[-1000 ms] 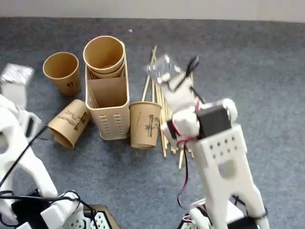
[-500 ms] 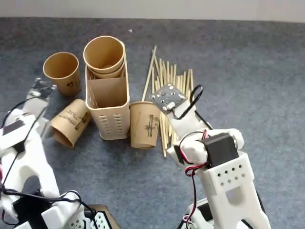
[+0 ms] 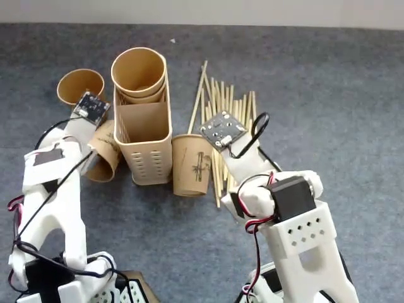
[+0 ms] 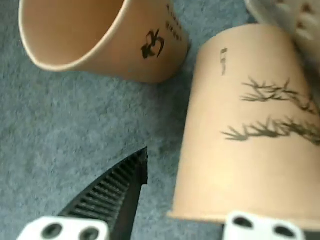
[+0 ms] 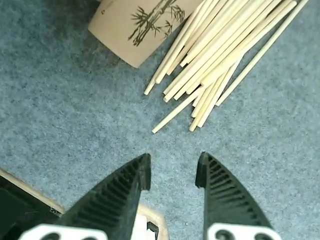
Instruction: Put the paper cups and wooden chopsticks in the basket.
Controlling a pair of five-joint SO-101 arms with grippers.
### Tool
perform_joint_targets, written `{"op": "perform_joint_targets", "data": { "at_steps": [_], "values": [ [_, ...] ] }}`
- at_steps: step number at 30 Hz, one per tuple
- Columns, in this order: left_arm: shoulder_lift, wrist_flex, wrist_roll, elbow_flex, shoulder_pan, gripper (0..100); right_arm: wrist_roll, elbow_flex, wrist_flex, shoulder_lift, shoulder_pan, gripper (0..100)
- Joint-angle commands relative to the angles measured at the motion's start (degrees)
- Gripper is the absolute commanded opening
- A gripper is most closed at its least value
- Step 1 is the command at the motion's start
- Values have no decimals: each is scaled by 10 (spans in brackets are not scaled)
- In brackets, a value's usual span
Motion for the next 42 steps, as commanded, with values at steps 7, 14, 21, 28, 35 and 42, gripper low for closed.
{"op": "perform_joint_targets", "data": {
  "at_steps": [7,14,21,28,35,42],
  "values": [
    [-17,64,10,-102,-14,6,4,0,-6,-13,2,167],
    [-17,389,24,-331,-61,5,-15,39,-38,-23,3,167],
    [-12,708,64,-668,-52,5,-49,106,-106,-138,3,167],
    [9,706,273,-839,41,4,-10,251,-199,-245,3,167],
    [36,704,550,-882,182,4,-9,437,-345,-335,22,167],
    [44,702,709,-973,277,4,-11,536,-405,-375,32,167]
  ]
}}
